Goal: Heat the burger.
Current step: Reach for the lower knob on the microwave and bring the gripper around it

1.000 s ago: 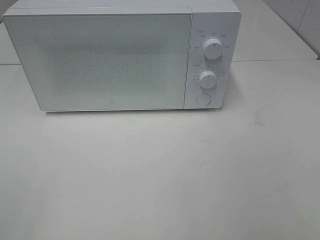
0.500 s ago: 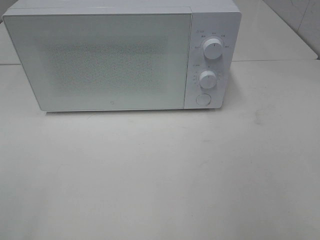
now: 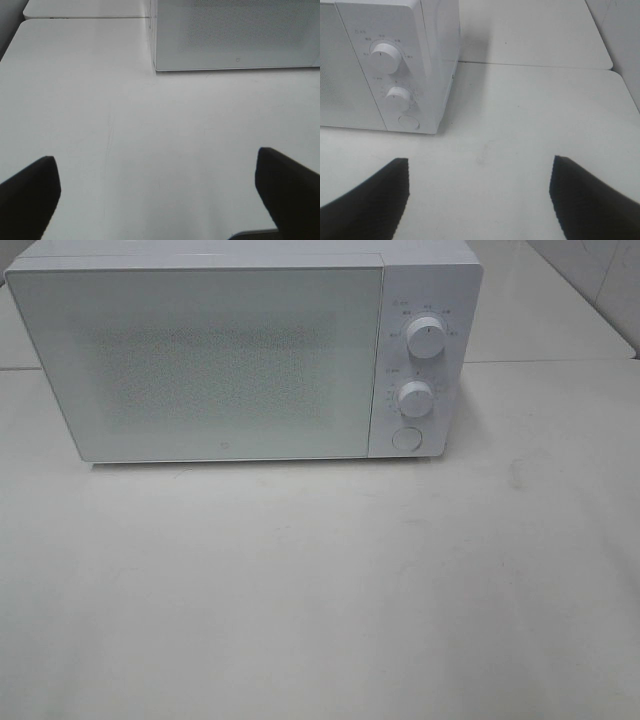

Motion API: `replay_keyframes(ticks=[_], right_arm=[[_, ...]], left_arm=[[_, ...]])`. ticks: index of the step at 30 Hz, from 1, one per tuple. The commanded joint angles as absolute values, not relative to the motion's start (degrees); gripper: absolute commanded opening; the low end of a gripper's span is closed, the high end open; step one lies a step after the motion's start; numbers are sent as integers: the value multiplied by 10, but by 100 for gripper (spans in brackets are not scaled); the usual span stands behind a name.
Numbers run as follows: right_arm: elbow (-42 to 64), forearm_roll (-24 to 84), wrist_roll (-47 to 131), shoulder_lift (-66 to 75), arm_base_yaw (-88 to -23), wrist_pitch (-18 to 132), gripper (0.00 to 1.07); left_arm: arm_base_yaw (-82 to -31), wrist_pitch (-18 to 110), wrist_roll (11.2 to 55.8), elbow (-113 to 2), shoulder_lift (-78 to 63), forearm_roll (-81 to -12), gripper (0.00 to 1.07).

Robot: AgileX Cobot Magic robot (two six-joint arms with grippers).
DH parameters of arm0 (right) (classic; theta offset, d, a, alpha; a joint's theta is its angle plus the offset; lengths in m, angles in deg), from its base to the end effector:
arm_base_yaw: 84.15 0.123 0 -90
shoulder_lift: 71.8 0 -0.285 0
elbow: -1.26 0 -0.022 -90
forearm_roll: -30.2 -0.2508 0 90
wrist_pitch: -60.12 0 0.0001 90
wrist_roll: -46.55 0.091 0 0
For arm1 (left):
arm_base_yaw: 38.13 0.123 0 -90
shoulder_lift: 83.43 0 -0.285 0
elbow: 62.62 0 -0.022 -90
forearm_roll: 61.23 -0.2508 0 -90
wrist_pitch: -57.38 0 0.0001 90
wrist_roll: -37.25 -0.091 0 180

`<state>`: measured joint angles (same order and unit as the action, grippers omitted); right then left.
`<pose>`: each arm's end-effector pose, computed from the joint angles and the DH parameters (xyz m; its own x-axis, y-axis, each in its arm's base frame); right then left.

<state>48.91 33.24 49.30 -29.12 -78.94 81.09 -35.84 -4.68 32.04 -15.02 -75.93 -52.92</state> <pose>0.1258 0.0097 0.3037 -0.3612 -0.0345 -0.9319 -0.0737 0.9972 -0.0083 -0.0085 -0.0120 0.2808 -0.4504 0.0044 -0.8928 0.0843 0.9957 -0.0376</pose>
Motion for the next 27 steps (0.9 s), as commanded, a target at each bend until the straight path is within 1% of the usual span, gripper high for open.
replay_keyframes(ticks=[1,3,5,6,12,13,15,16,20,21,23,25,27], right_arm=[[495,336,491,-264,-793,754,75],[495,336,491,-228,-793,703,75],[495,336,491,-217,-793,683,75],[495,336,491,-191,-793,644,75],[495,336,491,-131,-793,557,75],[495,336,491,-106,-793,515,75],[495,336,491,-95,-793,500,75],[495,336,484,-70,-793,463,75],[495,335,477,-36,-793,413,75],[495,334,477,-14,-793,380,75],[495,334,477,-6,-793,366,75],[504,334,474,30,-791,281,75],[507,334,471,37,-791,259,75]], left_arm=[[-357,-39,324,-149,-770,-526,98],[-357,-39,324,-149,-770,-526,98],[-357,-39,324,-149,-770,-526,98],[-357,-39,324,-149,-770,-526,98],[-357,-39,324,-149,-770,-526,98],[-357,-39,324,-149,-770,-527,98],[-357,-39,324,-149,-770,-527,98],[-357,-39,324,-149,-770,-527,98],[-357,-39,324,-149,-770,-527,98],[-357,-39,324,-149,-770,-527,98],[-357,-39,324,-149,-770,-527,98],[-357,-39,324,-149,-770,-527,98],[-357,-39,324,-149,-770,-527,98]])
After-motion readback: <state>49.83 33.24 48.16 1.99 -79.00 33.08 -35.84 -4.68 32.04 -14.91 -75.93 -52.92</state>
